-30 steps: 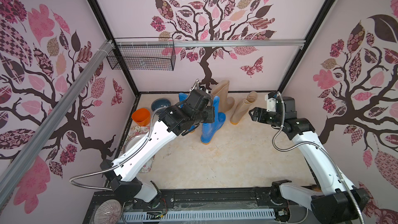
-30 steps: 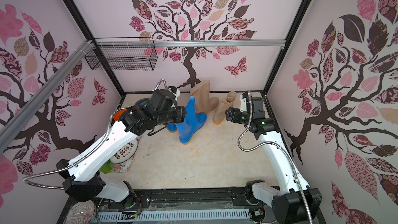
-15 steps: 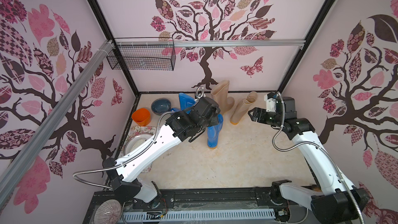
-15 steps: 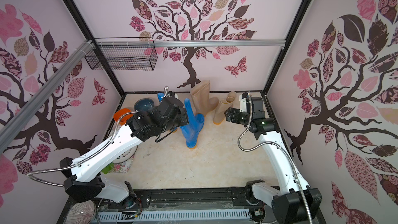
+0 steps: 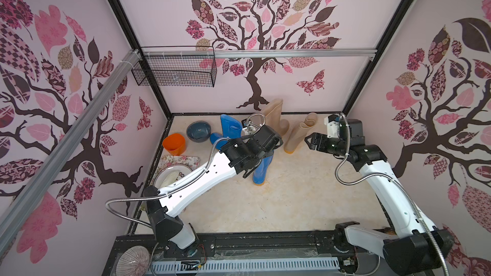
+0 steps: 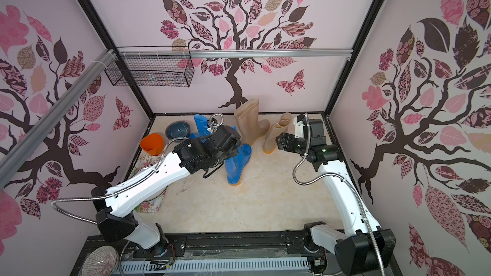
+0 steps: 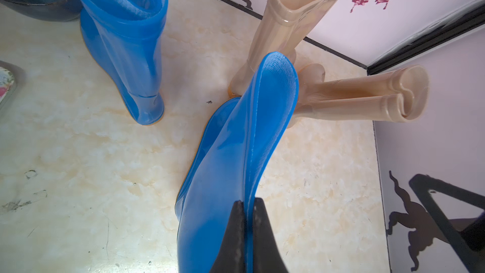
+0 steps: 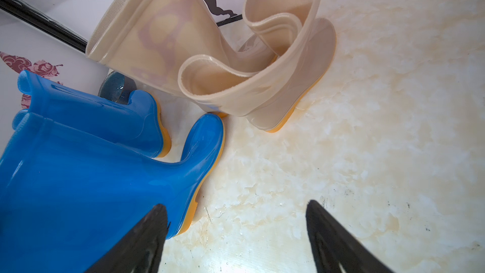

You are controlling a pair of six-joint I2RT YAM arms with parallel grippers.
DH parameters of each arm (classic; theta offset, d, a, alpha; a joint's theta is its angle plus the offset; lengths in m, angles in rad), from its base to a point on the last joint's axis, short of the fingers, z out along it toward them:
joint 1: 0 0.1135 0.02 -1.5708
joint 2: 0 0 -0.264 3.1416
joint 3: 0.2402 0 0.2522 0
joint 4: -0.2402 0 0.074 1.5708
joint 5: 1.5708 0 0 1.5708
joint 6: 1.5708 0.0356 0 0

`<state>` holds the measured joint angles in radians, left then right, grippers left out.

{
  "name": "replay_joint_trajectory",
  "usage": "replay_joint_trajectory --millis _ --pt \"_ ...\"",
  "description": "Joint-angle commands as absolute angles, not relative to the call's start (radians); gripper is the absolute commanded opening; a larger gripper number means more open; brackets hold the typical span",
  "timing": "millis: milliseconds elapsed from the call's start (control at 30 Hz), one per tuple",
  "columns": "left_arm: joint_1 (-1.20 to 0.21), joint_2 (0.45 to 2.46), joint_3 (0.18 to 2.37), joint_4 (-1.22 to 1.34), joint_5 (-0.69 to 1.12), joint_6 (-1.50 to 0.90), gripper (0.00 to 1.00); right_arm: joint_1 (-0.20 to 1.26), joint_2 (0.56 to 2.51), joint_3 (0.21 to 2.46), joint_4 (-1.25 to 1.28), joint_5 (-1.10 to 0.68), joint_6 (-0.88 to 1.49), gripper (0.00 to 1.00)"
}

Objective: Match and arrange rain boots in pairs
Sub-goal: Place the rain boot at the center of the board.

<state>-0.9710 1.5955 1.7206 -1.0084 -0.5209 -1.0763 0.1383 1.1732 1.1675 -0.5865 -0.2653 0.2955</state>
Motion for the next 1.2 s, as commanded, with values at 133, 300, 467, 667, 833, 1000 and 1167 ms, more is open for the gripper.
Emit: replay_joint_trajectory --millis 133,300,467,667,833,1000,1167 --pt "-0.996 1.564 1.779 -1.0 -0.659 -1.161 0.0 0.145 1.197 1.174 -0.588 -0.282 0.307 0.84" --pt "-0.997 1.563 1.762 -0.973 -0.679 -1.17 0.0 0.152 1.203 1.174 -0.586 -0.287 0.307 0.84" --pt "-0.997 1.581 1.77 -0.955 -0.67 -1.152 0.0 0.157 1.201 1.169 -0.588 -0.284 0.306 0.84" --pt "-0.997 1.589 1.77 -0.958 -0.689 -1.17 0.0 0.158 1.197 1.163 -0.588 -0.282 0.304 0.84" --pt "-0.997 1.602 1.774 -0.961 -0.692 -1.178 0.0 0.158 1.197 1.163 -0.588 -0.285 0.303 0.84" --pt "-0.997 1.609 1.772 -0.98 -0.703 -1.182 0.0 0.158 1.197 1.161 -0.588 -0.287 0.302 0.84" --pt "-0.997 1.612 1.76 -0.983 -0.713 -1.184 0.0 0.158 1.197 1.161 -0.588 -0.288 0.3 0.84"
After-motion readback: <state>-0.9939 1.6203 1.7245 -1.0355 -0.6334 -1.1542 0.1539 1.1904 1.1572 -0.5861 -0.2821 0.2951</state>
